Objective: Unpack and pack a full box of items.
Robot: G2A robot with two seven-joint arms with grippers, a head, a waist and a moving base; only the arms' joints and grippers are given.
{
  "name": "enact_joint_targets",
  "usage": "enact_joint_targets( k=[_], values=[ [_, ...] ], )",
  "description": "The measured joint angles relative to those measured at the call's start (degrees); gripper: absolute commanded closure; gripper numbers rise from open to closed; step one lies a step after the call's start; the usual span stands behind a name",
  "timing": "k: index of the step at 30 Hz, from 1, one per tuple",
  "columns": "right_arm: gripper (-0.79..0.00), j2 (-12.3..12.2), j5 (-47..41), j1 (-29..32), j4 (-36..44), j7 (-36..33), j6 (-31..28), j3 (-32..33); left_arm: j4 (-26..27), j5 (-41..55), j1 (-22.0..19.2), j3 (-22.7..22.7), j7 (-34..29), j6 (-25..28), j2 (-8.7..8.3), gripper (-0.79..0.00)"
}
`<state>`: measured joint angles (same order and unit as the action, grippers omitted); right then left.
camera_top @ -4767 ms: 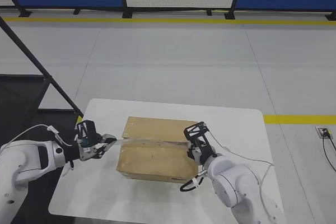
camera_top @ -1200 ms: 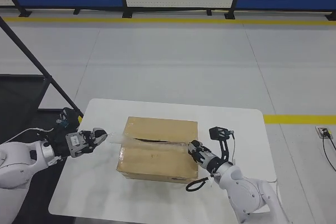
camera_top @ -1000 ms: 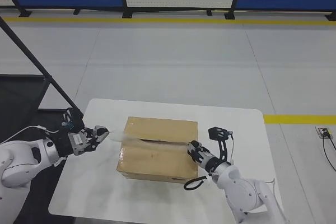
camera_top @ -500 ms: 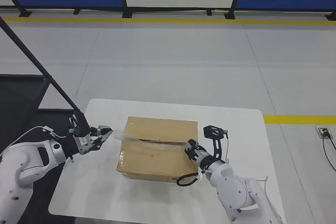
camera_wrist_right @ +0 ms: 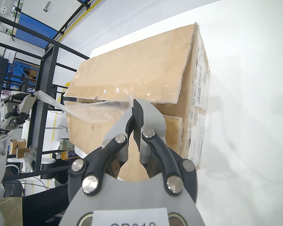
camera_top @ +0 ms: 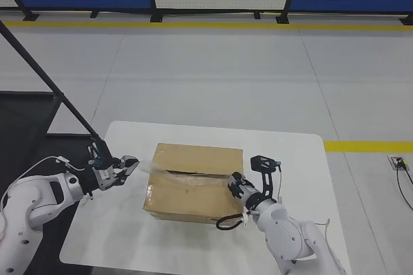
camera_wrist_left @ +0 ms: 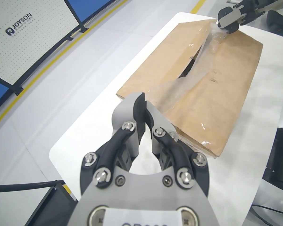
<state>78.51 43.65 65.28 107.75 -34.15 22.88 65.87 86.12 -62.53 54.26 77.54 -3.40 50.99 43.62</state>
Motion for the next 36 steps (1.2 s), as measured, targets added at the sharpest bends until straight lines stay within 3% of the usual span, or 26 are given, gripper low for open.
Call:
enact_joint_targets(
  k=[5, 7, 26, 31, 36],
  values=[
    [-0.246, 0.03, 0.5, -0.47, -0.17, -0.48, 0.02, -0.06, -0.48, 0.05, -0.32, -0.24, 0.01, 0.07, 0.16, 0.0],
    [-0.277, 0.05, 0.66, -0.62, -0.22, -0.57, 0.14, -0.06, -0.6, 0.06, -0.42, -0.3, 0.02, 0.09, 0.22, 0.0],
    [-0.311, -0.01, 1.97, 0.3, 0.93, 0.07, 0.18, 1.31, -1.21, -0.74, -1.09, -0.57, 0.75, -0.38, 0.73, 0.0],
    [-0.277, -0.13, 2.92, 1.16, 2.94, 2.04, -2.28, 1.53, -1.34, -0.72, -1.19, -0.64, 0.92, -0.35, 0.85, 0.0],
    [-0.04, -0.71, 1.17, 3.1, 6.6, 1.14, -13.1, 2.02, -1.29, -0.65, -1.25, -0.75, 0.99, -0.47, 0.99, 0.0]
  ],
)
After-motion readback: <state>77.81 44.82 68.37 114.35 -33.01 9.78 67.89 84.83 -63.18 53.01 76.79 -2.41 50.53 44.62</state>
